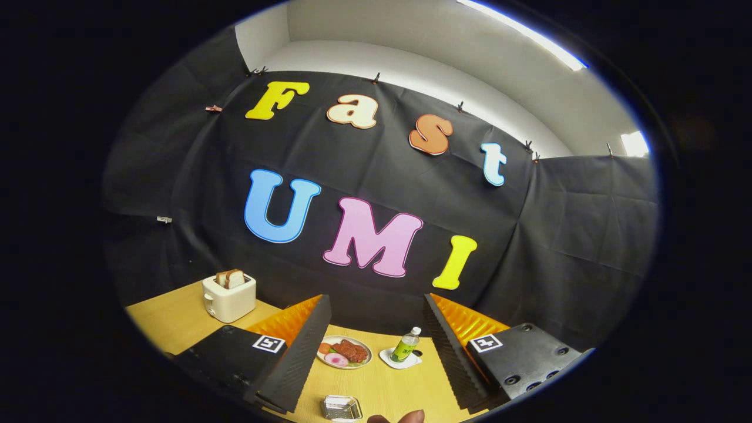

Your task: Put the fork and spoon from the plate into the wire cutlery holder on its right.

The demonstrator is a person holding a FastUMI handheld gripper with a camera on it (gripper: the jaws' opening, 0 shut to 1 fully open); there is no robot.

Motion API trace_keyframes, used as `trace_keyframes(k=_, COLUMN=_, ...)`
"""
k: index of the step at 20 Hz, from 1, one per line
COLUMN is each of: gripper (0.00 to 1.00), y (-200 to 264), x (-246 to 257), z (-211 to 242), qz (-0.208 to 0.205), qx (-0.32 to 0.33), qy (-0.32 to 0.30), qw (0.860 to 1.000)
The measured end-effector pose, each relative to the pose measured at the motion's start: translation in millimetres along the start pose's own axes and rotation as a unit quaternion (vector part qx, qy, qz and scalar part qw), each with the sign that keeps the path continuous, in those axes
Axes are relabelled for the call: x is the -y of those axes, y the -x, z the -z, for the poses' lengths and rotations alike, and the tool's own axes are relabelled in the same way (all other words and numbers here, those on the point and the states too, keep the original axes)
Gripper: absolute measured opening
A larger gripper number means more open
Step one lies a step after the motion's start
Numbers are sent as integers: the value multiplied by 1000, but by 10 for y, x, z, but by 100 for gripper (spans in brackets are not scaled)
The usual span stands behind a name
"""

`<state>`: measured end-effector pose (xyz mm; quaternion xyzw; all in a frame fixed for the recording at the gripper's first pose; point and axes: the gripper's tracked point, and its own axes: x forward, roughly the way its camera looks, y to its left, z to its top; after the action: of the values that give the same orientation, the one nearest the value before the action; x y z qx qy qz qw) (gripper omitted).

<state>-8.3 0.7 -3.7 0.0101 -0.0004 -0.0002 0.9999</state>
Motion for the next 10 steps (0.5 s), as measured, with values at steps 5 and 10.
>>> trace_keyframes(k=5, gripper=97, y=105, x=-535, z=284, qz=-81, qx=-65, qy=-40, qw=994)
trace_keyframes(k=10, gripper=98, y=408, x=-1509, z=1039, qz=-206, qx=-219, qy=-133, qw=944)
